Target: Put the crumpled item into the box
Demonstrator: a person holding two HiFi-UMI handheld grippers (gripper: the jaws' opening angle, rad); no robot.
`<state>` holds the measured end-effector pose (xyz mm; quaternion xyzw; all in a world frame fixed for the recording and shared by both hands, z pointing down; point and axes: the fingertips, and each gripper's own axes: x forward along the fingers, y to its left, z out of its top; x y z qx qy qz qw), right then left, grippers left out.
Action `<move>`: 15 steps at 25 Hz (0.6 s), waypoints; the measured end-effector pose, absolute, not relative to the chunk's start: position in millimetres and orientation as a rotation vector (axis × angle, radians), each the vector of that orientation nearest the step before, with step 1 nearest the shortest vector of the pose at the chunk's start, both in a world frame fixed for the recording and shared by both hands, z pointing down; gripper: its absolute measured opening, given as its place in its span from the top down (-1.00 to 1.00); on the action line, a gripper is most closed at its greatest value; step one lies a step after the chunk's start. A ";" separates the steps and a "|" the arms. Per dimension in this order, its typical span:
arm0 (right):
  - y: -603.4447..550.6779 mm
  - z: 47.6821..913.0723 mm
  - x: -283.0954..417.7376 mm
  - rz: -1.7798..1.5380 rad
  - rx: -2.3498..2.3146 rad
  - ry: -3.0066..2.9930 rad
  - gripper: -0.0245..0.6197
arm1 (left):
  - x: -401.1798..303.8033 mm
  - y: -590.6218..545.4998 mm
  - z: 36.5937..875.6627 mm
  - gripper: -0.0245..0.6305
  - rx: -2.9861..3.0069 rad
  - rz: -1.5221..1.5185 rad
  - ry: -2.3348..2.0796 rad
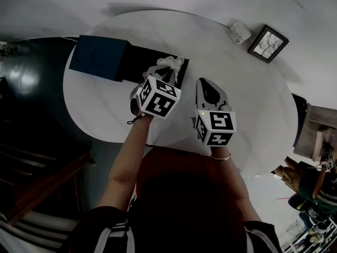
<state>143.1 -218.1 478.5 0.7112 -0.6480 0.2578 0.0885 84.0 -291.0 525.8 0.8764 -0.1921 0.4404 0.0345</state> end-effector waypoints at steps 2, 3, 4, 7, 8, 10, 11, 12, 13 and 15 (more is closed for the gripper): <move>-217.4 478.2 144.1 0.768 2.121 -1.925 0.88 | 84.3 -290.6 526.5 0.82 2.695 1.365 -0.591; -217.1 478.0 144.4 0.769 2.123 -1.923 0.88 | 84.5 -290.1 526.7 0.81 2.696 1.367 -0.589; -216.9 477.7 144.5 0.771 2.126 -1.922 0.88 | 84.7 -289.5 526.9 0.81 2.696 1.368 -0.585; -216.6 476.1 144.4 0.769 2.133 -1.920 0.88 | 85.5 -287.9 527.1 0.81 2.697 1.359 -0.567; -216.3 475.3 144.3 0.766 2.135 -1.920 0.88 | 85.6 -287.7 526.6 0.81 2.697 1.351 -0.566; -215.1 473.5 143.6 0.761 2.139 -1.920 0.88 | 85.0 -287.5 524.4 0.81 2.698 1.323 -0.569; -214.3 472.4 143.0 0.758 2.140 -1.920 0.88 | 84.4 -287.3 522.6 0.81 2.701 1.305 -0.573; -213.7 471.3 142.5 0.754 2.142 -1.921 0.88 | 83.8 -287.4 520.2 0.81 2.706 1.286 -0.579; -213.1 470.2 142.2 0.750 2.144 -1.921 0.88 | 83.3 -287.7 517.3 0.81 2.714 1.265 -0.588; -212.0 467.8 142.4 0.742 2.151 -1.919 0.88 | 83.2 -287.8 510.0 0.81 2.735 1.219 -0.602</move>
